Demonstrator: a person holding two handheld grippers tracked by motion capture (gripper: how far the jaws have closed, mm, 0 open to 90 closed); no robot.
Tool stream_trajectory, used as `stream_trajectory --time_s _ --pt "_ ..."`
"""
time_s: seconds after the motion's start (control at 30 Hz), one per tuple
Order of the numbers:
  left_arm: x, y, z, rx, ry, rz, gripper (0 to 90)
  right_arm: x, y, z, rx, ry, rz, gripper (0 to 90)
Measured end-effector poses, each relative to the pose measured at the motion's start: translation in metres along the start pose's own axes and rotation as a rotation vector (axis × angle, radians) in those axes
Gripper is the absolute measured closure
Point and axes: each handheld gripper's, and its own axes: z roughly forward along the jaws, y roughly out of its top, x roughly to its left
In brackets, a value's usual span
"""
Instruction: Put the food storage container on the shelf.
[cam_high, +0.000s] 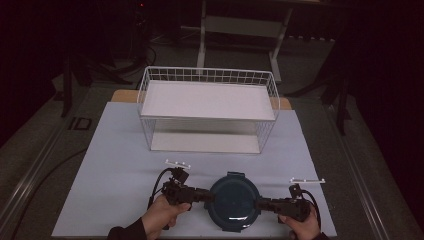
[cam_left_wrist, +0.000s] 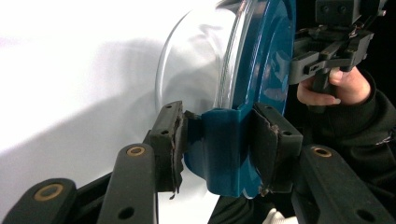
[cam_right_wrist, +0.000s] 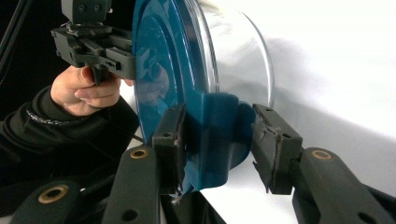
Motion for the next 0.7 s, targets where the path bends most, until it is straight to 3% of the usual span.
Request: stream_trajectory --time_s 0.23,0.7 --pt "0.000 0.009 -0.013 -0.031 0.009 0.025 56.6 0.006 0.012 0.004 -0.015 0.009 -0.028 56.9" --pt "0.012 0.032 -0.045 -0.118 0.060 0.066 56.4 0.016 0.059 0.027 -0.039 0.012 -0.117 56.9"
